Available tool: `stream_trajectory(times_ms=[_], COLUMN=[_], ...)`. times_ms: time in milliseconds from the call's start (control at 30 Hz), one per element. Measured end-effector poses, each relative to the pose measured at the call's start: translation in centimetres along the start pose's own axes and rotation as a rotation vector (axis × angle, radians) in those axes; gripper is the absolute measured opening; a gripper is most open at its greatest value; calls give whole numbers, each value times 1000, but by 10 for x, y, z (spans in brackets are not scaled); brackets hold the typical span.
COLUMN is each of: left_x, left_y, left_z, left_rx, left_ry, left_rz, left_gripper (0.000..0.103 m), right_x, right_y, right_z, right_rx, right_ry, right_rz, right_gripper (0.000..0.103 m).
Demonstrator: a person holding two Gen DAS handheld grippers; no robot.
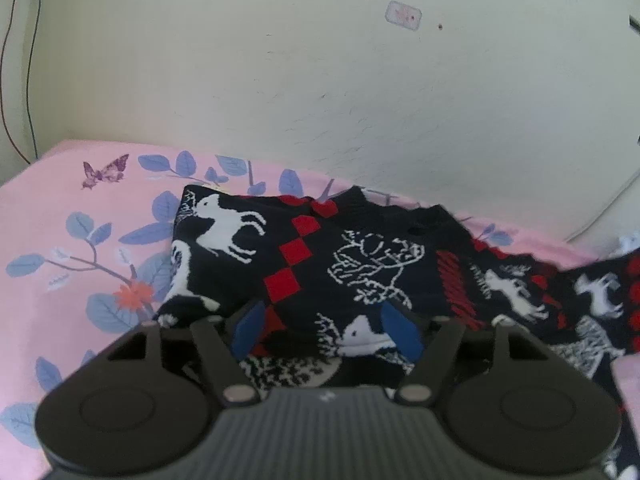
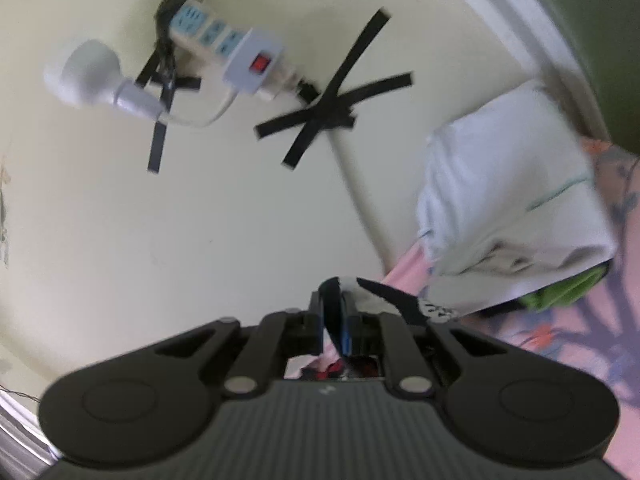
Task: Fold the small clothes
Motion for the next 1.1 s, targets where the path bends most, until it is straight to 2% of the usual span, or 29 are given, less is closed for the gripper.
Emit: stream_trajectory(times_ms=[67,133,267,333,367,400,467,533,600,667,733,800,867,933,1100], left_x=[4,12,40,53,58,62,70,76,79,82,82,83,90,101,117], left_y=[8,24,55,63,65,66,64,60,56,52,49,48,49,55,68], left_z=[-6,-17,-38,-42,-42,-41,-37,-29,-22,-18,-18,-19,-22,-28,-40], left_rx=[-7,-50,-127,-143,-144,-142,-132,-107,-81,-54,-42,-38,-50,-74,-112], left_ry=[-27,-50,-70,-65,-62,-60,-47,-5,10,1,-15,-21,-3,14,30], left_rz=[-37,-88,-200,-233,-245,-255,-256,-243,-245,-261,-279,-292,-315,-351,-393], left_gripper=[66,67,69,69,69,69,69,69,69,69,69,68,68,68,68], right_x=[26,56,120,158,177,189,216,234,235,220,194,168,147,140,157], right_y=[-17,-43,-114,-160,-190,-213,-262,-282,-279,-269,-268,-280,-303,-335,-418], right_z=[16,30,69,93,107,117,133,134,130,130,133,135,138,139,130], right_rx=[37,79,200,255,292,333,448,478,440,398,412,457,504,557,670], right_ry=[26,48,111,170,180,185,211,267,282,256,211,177,148,153,265], right_rz=[-38,-77,-147,-159,-193,-229,-314,-350,-377,-440,-500,-509,-538,-635,-922], right_gripper=[6,6,7,25,46,55,55,55,55,55,55,55,55,55,55])
Point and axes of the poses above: each gripper's, at about its wrist camera, not at the fingertips, and z roughly the way its jaws point, x to its left, y to its top, the point moved 10 cm from there along z, roughly the way its jaws point, and after that the axes turned 13 degrees about -x, right-handed, at the moved point
